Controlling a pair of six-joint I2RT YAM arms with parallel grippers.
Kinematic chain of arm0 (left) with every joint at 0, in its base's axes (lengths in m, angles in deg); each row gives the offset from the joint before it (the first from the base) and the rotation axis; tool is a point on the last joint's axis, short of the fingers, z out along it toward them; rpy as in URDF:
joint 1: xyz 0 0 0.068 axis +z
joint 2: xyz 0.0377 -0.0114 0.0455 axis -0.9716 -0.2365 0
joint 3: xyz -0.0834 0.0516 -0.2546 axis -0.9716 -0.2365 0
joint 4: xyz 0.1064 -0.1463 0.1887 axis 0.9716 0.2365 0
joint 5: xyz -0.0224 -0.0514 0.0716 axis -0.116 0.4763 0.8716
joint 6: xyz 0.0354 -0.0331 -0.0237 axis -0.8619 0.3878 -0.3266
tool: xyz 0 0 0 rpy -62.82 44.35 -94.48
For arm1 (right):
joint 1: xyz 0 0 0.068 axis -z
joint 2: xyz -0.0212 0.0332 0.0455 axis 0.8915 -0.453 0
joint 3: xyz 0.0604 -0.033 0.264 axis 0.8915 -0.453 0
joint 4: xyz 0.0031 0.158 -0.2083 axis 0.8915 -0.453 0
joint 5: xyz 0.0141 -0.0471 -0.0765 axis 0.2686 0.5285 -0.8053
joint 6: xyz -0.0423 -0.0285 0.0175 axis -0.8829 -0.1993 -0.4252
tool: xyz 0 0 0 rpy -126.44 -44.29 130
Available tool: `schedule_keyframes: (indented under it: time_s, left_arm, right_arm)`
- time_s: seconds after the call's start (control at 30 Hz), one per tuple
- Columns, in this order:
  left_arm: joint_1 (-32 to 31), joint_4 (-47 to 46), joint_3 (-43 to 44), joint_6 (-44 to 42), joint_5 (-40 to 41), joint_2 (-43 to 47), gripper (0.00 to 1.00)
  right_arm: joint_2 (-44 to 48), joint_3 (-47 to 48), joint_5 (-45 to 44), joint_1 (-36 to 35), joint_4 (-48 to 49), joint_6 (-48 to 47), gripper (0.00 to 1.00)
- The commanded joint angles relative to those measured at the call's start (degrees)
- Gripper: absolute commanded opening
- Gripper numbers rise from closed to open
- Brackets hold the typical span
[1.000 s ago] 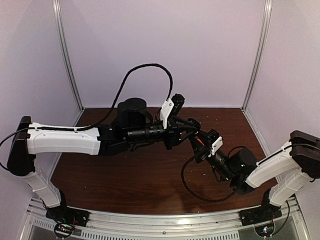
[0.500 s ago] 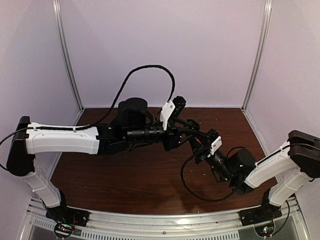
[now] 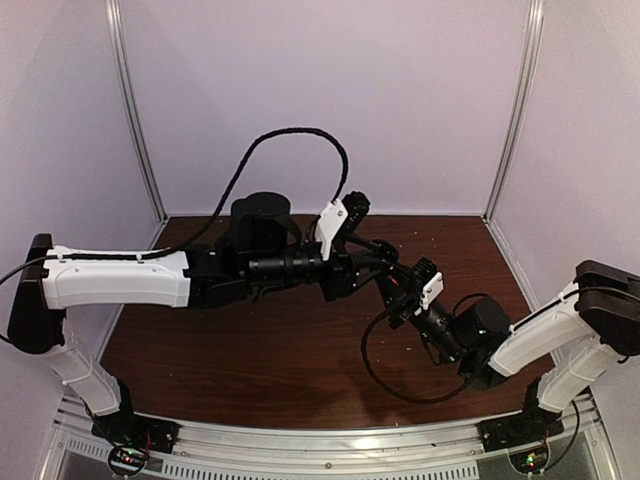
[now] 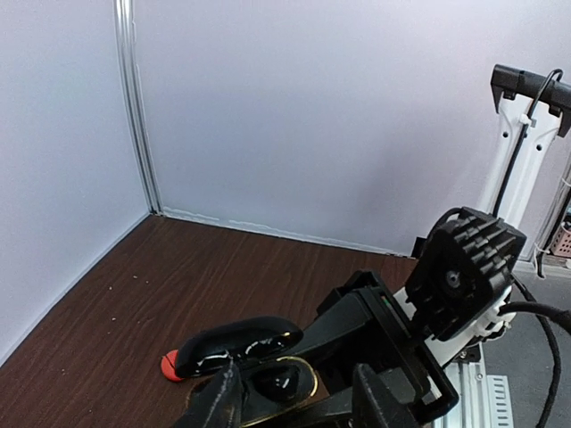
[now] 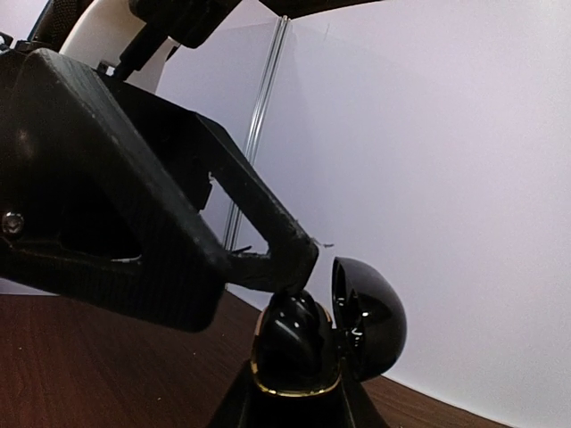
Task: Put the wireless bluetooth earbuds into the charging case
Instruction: Insert the right earbud into the right side groove of the charging case, then adjust the right earbud in the right side groove of the charging case.
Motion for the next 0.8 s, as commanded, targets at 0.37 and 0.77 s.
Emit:
schedule_keyframes:
  time_s: [0.37, 0.77]
  left_arm:
    - [0.66, 1.07, -0.98, -2.16, 0.21, 8.91, 0.48]
    - [2.28, 10.28, -4.99, -3.64, 2.87, 15.64, 0.65]
  right_arm:
    - [0.95, -1.29, 5.89, -0.55, 6.61, 7.2, 0.0]
    - [15.89, -1.42, 29.19, 2.0, -18.85, 20.54, 0.0]
